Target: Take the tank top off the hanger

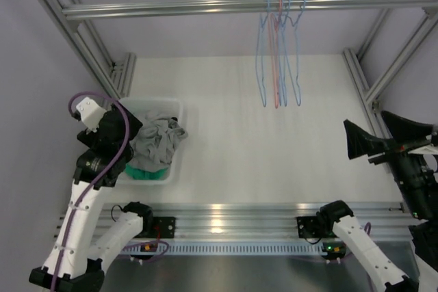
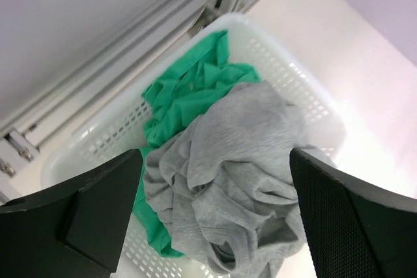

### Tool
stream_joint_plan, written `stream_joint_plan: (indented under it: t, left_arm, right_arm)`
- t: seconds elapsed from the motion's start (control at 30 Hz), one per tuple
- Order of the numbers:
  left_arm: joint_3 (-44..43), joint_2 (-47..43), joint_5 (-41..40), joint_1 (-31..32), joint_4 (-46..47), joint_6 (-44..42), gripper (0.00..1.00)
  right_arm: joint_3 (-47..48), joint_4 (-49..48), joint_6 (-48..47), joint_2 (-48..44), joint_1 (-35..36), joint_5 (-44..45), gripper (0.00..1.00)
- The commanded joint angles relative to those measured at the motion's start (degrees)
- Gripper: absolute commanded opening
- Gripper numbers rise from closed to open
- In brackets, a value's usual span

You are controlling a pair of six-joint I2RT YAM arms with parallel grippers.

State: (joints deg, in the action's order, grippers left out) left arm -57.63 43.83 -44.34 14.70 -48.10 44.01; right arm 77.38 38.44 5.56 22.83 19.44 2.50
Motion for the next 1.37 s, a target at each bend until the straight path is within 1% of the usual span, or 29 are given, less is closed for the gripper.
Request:
stream_joint_plan:
  t: [0.0, 0.03, 0.07, 0.13, 0.17, 0.2, 0.27, 0.4, 0.5, 0.53, 0.67, 0.77, 0.87, 1.03, 1.33]
  left_arm:
    - [-10.4, 1.2, 3.7, -0.1, -0.4, -12.2, 0.99]
    - [-12.6, 2.2, 5.2, -0.1, -0.8, -18.5, 0.99]
    - [-14.5, 2.8, 6.2, -0.1, -1.5, -19.9, 0.99]
    - [-18.7, 3.8, 4.4, -0.1, -4.4, -21.6, 0.99]
    - [-19.4, 3.5, 3.3, -0.1, -4.6, -21.7, 0.99]
    - [-19.5, 2.5, -0.7, -0.1, -4.6, -21.4, 0.99]
    - [-20.3, 1.1, -3.3, -0.1, -4.6, -21.2, 0.99]
    - [-20.3, -7.1, 0.8, -0.1, -4.6, -23.3, 0.99]
    - [-19.7, -10.1, 3.8, -0.1, -6.2, -25.9, 0.99]
    - [-19.9, -10.4, 6.8, -0.1, -8.3, -26.5, 0.99]
    - [-19.9, -13.6, 11.9, 0.0, -10.7, -26.3, 0.99]
    - [-19.9, -15.8, 12.6, 0.0, -11.1, -26.4, 0.99]
    - [-19.8, -16.8, 15.1, 0.0, -11.6, -26.4, 0.99]
    - [-17.8, -18.6, 16.7, 0.0, -11.5, -26.3, 0.99]
    - [-16.7, -18.2, 16.8, 0.0, -11.4, -26.0, 0.99]
  right_arm:
    - [0.8, 3.7, 0.7, 6.5, 0.2, 1.7, 0.99]
    - [0.8, 4.5, 0.4, 8.6, 0.2, 2.1, 0.99]
    - [0.5, 5.2, 0.3, 9.4, 0.2, 3.4, 1.00]
    - [-0.6, 5.9, 0.5, 9.7, 0.2, 6.0, 0.99]
    - [-1.9, 6.0, 0.4, 9.5, 0.2, 8.6, 0.99]
    - [-2.3, 6.4, 0.3, 9.4, 0.2, 10.0, 0.99]
    - [-2.5, 8.2, -0.3, 9.1, 0.2, 12.8, 0.99]
    - [-2.2, 9.5, -1.6, 5.9, 0.2, 15.1, 0.99]
    - [-2.2, 9.6, -2.8, 1.6, 0.2, 16.2, 0.99]
    - [-2.6, 9.7, -3.2, 0.0, 0.2, 16.5, 1.00]
    - [-5.5, 10.8, -4.2, -3.0, 0.2, 16.7, 0.99]
    - [-7.8, 10.9, -3.0, -4.1, 0.2, 16.7, 0.99]
    - [-8.6, 10.7, -1.4, -3.6, 0.2, 15.8, 0.99]
    - [-8.7, 10.6, 0.0, -3.1, 0.2, 16.4, 0.99]
    - [-8.8, 10.6, 0.3, -1.7, 0.2, 17.2, 0.99]
